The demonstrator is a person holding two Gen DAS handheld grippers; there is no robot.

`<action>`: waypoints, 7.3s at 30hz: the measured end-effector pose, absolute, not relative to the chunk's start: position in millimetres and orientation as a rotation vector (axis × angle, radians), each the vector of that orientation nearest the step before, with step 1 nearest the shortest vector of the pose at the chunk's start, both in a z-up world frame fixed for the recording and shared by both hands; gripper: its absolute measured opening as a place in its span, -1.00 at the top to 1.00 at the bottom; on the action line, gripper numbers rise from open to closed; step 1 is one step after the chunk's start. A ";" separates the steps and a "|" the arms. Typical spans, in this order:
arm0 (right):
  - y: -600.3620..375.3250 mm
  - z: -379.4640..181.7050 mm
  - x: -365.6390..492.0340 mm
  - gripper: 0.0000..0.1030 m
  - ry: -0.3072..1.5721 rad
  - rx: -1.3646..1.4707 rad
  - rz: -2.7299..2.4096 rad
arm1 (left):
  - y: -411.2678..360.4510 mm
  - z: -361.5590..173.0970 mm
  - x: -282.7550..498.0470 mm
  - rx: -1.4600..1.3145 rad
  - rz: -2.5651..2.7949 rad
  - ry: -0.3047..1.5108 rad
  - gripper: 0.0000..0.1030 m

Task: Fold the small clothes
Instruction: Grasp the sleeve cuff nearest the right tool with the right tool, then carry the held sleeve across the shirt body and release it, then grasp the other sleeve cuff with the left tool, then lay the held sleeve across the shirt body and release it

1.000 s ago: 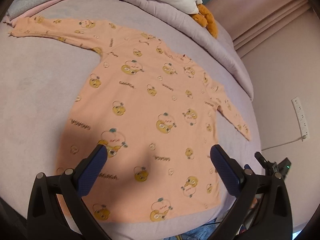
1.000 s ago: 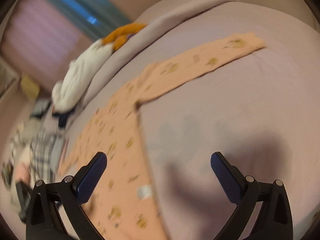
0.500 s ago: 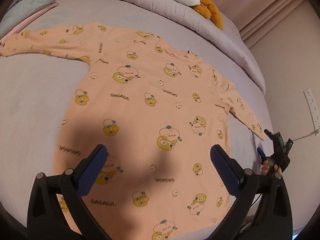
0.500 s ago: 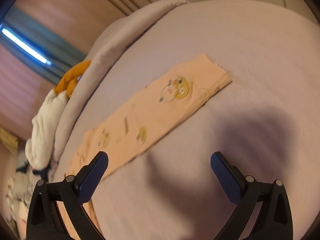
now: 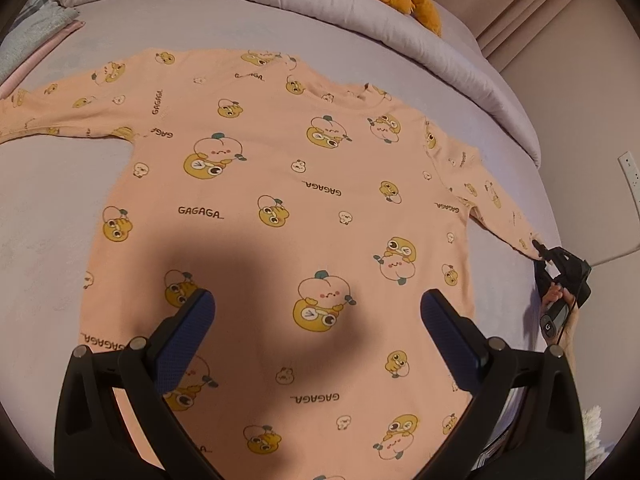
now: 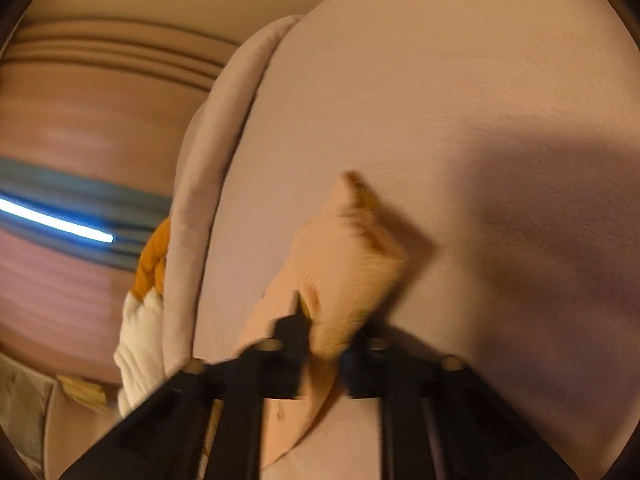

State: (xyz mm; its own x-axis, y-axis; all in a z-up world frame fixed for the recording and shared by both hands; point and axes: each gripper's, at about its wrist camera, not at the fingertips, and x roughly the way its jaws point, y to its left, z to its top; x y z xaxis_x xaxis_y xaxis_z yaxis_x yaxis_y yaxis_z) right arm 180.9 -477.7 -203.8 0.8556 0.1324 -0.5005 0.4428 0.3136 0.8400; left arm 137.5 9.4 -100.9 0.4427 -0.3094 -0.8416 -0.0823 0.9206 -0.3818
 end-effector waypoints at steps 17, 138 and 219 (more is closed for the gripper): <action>-299.7 -11.2 230.0 0.83 0.588 0.639 0.117 | 63.8 -95.9 139.9 -0.497 -0.104 1.063 -0.99; -122.8 -109.1 185.4 0.11 1.035 0.358 0.394 | 397.9 -90.7 188.9 -0.795 0.361 0.708 0.93; -203.2 -33.8 266.6 0.87 0.809 0.592 0.400 | 171.0 -102.9 149.7 -0.456 -0.133 0.900 0.21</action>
State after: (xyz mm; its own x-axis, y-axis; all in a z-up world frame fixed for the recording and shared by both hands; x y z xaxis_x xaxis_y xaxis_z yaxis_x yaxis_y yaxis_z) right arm 266.6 -203.2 -33.8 0.6312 0.5436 -0.5532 -0.1093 0.7685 0.6304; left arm 149.7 171.0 -102.9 0.6210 -0.2994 -0.7244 -0.0769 0.8964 -0.4364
